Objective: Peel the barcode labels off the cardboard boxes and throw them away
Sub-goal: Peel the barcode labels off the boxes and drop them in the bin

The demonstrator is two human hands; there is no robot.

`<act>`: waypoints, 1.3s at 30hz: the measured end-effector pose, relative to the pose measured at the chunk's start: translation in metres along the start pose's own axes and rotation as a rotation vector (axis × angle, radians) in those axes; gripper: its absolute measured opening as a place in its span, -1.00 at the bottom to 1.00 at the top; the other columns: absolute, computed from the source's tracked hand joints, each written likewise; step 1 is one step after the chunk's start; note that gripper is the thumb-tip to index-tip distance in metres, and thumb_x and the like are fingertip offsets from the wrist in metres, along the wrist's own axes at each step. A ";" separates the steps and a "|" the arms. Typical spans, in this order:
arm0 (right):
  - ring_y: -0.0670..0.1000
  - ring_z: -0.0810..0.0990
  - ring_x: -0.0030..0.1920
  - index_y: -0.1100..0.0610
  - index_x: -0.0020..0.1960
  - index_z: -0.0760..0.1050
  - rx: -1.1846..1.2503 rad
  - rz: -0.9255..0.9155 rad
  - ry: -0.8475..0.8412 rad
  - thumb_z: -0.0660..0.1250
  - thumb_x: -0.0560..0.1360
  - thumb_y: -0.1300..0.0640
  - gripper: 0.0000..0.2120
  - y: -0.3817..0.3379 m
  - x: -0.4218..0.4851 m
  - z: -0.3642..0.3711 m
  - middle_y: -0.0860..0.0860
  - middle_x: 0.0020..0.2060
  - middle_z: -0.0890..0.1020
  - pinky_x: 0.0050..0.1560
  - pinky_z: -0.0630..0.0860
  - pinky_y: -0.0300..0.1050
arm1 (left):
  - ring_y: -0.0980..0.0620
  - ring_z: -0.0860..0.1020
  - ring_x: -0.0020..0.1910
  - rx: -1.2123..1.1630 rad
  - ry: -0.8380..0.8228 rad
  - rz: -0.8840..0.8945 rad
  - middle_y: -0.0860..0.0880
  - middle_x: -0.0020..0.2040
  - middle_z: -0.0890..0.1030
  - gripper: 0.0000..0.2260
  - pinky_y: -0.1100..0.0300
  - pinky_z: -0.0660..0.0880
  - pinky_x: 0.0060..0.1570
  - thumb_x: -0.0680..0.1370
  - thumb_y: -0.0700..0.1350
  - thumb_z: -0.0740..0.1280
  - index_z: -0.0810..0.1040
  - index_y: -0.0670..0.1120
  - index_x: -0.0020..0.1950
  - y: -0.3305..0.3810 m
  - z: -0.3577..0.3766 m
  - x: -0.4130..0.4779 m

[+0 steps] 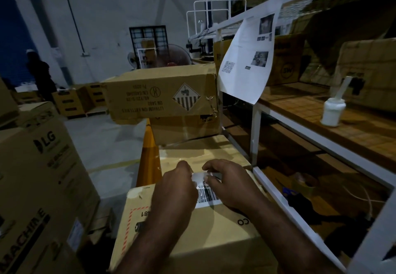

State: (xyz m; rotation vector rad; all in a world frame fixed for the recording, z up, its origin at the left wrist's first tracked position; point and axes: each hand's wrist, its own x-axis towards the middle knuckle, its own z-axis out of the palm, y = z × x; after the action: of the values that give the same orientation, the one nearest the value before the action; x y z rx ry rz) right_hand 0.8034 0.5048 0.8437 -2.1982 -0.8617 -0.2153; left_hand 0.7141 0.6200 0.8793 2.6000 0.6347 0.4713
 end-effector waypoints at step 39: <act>-0.13 0.44 -0.21 -0.09 -0.21 0.39 -0.119 -0.138 -0.064 0.36 0.40 -0.13 -0.82 -0.012 -0.018 0.004 -0.14 -0.28 0.48 -0.25 0.47 -0.11 | -0.03 0.56 -0.41 -1.091 -0.396 -0.277 -0.17 -0.31 0.64 -0.89 0.14 0.49 -0.42 0.55 -0.25 0.39 0.51 -0.14 0.04 -0.033 0.001 0.030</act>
State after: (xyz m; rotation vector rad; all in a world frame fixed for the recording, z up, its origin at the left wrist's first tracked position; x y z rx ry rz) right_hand 0.7815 0.5044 0.8414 -2.2677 -1.0623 -0.2707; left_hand 0.7282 0.6613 0.8700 1.4754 0.4080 0.1233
